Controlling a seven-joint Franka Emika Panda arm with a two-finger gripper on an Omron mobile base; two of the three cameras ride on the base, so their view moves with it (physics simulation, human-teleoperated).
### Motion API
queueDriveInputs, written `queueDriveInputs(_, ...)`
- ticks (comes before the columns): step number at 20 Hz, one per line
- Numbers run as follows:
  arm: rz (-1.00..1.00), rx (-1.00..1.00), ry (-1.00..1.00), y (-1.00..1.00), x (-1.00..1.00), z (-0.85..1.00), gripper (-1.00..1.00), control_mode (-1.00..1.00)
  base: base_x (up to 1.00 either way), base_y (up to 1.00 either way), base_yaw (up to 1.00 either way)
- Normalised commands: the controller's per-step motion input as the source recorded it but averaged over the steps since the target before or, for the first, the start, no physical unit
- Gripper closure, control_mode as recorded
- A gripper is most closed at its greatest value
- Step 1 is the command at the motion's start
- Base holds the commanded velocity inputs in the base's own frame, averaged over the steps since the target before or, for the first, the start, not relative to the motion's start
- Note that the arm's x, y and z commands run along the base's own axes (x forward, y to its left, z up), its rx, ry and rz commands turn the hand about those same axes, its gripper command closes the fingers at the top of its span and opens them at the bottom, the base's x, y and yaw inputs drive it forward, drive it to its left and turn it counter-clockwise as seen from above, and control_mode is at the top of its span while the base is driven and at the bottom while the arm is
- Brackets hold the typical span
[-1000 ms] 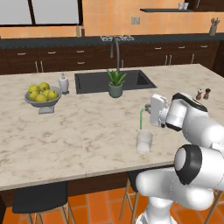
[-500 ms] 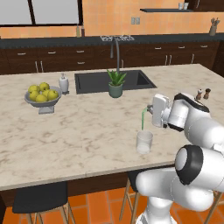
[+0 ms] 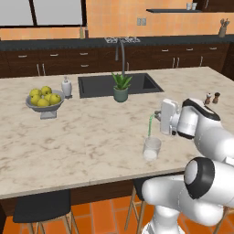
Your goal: Take a straw from the drawer in front and place it inside the glass cup on the dining counter.
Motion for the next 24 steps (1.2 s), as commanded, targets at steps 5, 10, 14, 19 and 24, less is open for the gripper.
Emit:
queueDriveInputs(5, 0.00, 0.01, 0.04, 0.00, 0.17, 0.03, 1.00, -1.00, 0.00, 0.00, 0.00)
queueDriveInputs(10, 0.00, 0.03, 0.00, -0.01, 0.32, 0.28, 1.00, -1.00, 0.00, 0.00, 0.00)
queueDriveInputs(14, 0.00, 0.06, 0.00, -0.08, -0.34, 0.21, 1.00, -1.00, 0.00, 0.00, 0.00)
queueDriveInputs(19, 0.00, 0.05, 0.00, -0.10, -0.52, 0.14, 1.00, -1.00, 0.00, 0.00, 0.00)
queueDriveInputs(24, 0.00, 0.01, 0.04, -0.16, -0.19, -0.05, 1.00, -1.00, 0.00, 0.00, 0.00)
